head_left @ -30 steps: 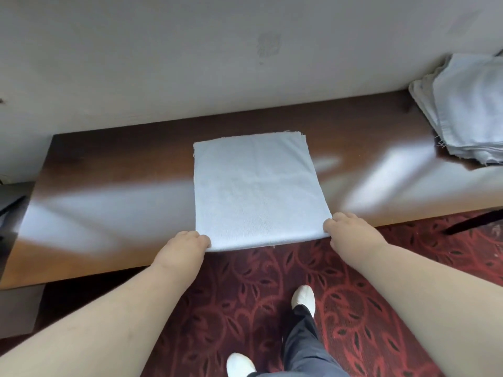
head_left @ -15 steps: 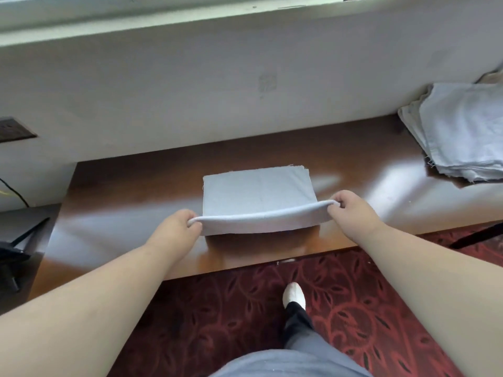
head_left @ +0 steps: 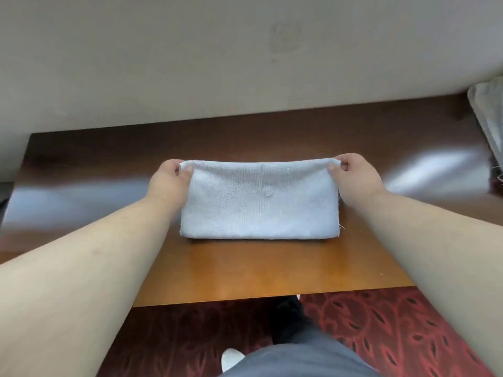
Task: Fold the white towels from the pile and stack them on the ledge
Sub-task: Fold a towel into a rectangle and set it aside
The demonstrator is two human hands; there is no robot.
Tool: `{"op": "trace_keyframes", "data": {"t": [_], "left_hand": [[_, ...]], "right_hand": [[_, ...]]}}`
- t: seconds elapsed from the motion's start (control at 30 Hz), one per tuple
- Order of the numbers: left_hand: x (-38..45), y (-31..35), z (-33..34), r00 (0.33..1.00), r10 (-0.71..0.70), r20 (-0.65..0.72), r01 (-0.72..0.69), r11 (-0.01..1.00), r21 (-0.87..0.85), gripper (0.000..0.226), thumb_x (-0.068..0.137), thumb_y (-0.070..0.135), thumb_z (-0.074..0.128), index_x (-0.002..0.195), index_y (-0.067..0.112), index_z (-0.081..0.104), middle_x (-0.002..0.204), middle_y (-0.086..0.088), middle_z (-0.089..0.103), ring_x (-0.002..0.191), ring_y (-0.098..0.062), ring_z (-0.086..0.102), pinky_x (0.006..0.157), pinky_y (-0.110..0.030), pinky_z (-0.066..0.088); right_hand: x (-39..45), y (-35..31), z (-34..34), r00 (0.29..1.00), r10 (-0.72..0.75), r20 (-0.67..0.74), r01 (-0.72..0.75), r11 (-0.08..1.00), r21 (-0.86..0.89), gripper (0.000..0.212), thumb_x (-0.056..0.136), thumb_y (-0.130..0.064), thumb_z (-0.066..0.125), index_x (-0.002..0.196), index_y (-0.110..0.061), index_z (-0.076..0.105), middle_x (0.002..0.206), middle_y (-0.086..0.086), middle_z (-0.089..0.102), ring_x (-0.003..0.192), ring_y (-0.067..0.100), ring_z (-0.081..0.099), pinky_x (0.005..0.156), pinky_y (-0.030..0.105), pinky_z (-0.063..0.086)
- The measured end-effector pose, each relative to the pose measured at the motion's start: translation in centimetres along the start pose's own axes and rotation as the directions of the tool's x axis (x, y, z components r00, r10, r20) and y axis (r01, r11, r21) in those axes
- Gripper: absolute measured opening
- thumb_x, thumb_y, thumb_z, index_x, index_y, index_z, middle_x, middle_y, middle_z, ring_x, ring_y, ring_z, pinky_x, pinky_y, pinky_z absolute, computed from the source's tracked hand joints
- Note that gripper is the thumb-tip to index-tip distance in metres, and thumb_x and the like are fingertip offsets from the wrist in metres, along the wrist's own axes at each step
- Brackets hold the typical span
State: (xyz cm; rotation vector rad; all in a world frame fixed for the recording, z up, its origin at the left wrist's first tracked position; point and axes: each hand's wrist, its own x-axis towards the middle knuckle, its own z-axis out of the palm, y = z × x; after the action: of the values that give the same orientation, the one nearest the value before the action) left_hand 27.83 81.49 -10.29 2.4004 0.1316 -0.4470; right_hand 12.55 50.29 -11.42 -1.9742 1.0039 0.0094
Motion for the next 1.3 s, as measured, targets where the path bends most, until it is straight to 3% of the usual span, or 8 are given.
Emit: {"op": "trace_keyframes", "data": {"t": [0.23, 0.4, 0.6, 0.77, 0.87, 1.13, 1.23, 1.3], "left_hand": [[3.6, -0.4, 2.7, 0.995, -0.087, 0.044, 0.087, 0.996, -0.014, 0.037, 0.103, 0.035, 0.043, 0.137, 0.024, 0.051, 0.124, 0.002, 0.056, 0.102, -0.017, 0.052, 0.082, -0.028, 0.04], [3.7, -1.3, 2.7, 0.993, -0.082, 0.086, 0.074, 0.994, 0.085, 0.052, 0.097, 0.033, 0.057, 0.145, 0.024, 0.039, 0.12, -0.001, 0.055, 0.105, -0.022, 0.057, 0.085, -0.031, 0.044], [1.8, -1.5, 2.6, 0.958, -0.287, 0.0, 0.284, 0.948, 0.144, 0.07, 0.086, 0.051, 0.066, 0.139, 0.011, 0.042, 0.135, -0.009, 0.057, 0.12, -0.03, 0.055, 0.094, -0.033, 0.041], [0.1, -2.6, 3.6, 0.958, -0.25, 0.138, 0.216, 0.951, 0.221, 0.047, 0.088, 0.045, 0.066, 0.118, 0.01, 0.056, 0.114, -0.011, 0.067, 0.092, -0.029, 0.06, 0.076, -0.03, 0.041], [0.1, -3.1, 3.8, 0.952, -0.202, 0.228, 0.146, 0.959, 0.242, 0.039, 0.093, 0.045, 0.057, 0.116, 0.013, 0.059, 0.112, -0.009, 0.066, 0.087, -0.025, 0.054, 0.076, -0.031, 0.042], [-0.7, -4.2, -1.1, 0.936, -0.064, 0.346, 0.081, 0.996, -0.034, 0.029, 0.096, 0.033, 0.056, 0.121, 0.02, 0.051, 0.111, -0.004, 0.066, 0.094, -0.023, 0.061, 0.085, -0.033, 0.049], [-0.1, -6.1, -5.0, 0.96, -0.078, 0.269, 0.113, 0.986, -0.119, 0.042, 0.096, 0.03, 0.056, 0.133, 0.024, 0.039, 0.109, -0.002, 0.063, 0.087, -0.02, 0.062, 0.076, -0.03, 0.048], [0.6, -7.9, -8.0, 0.975, -0.09, 0.201, 0.124, 0.979, -0.159, 0.048, 0.096, 0.026, 0.056, 0.136, 0.032, 0.03, 0.11, -0.002, 0.061, 0.081, -0.02, 0.063, 0.072, -0.031, 0.049]], "right_hand": [[3.4, 0.8, 1.9, 0.996, 0.07, 0.051, -0.065, 0.993, -0.101, 0.033, 0.098, -0.033, 0.054, 0.129, -0.021, 0.055, 0.107, -0.003, 0.06, 0.095, 0.017, 0.056, 0.081, 0.026, 0.039], [4.0, 0.8, 2.0, 0.995, 0.085, 0.058, -0.076, 0.988, -0.138, 0.035, 0.097, -0.035, 0.056, 0.128, -0.02, 0.055, 0.103, -0.004, 0.059, 0.097, 0.019, 0.058, 0.088, 0.033, 0.047], [0.9, 0.4, 2.9, 0.978, 0.196, -0.072, -0.193, 0.98, 0.041, 0.042, 0.092, -0.032, 0.063, 0.13, -0.018, 0.049, 0.111, -0.004, 0.054, 0.096, 0.02, 0.058, 0.082, 0.031, 0.046], [-3.6, 1.1, 4.8, 0.927, 0.375, -0.027, -0.375, 0.926, -0.026, 0.061, 0.083, -0.026, 0.068, 0.137, -0.021, 0.039, 0.127, 0.007, 0.054, 0.103, 0.031, 0.06, 0.086, 0.038, 0.052], [-4.5, 0.3, 5.3, 0.88, 0.474, 0.03, -0.474, 0.88, 0.011, 0.061, 0.085, -0.025, 0.066, 0.136, -0.019, 0.034, 0.116, 0.008, 0.057, 0.094, 0.031, 0.06, 0.082, 0.041, 0.054], [-9.2, -4.8, 5.9, 0.976, 0.215, -0.041, -0.218, 0.973, -0.071, 0.057, 0.097, -0.018, 0.05, 0.148, -0.023, 0.025, 0.125, 0.018, 0.058, 0.087, 0.026, 0.049, 0.078, 0.037, 0.041], [-10.9, -7.7, 7.6, 0.985, 0.161, 0.054, -0.155, 0.983, -0.102, 0.058, 0.092, -0.006, 0.046, 0.141, -0.034, 0.033, 0.114, 0.026, 0.061, 0.073, 0.029, 0.051, 0.067, 0.036, 0.045], [-11.6, -9.5, 9.5, 0.981, 0.145, 0.128, -0.125, 0.98, -0.155, 0.054, 0.088, -0.003, 0.044, 0.13, -0.038, 0.045, 0.086, 0.026, 0.063, 0.054, 0.025, 0.05, 0.05, 0.028, 0.038]]}}
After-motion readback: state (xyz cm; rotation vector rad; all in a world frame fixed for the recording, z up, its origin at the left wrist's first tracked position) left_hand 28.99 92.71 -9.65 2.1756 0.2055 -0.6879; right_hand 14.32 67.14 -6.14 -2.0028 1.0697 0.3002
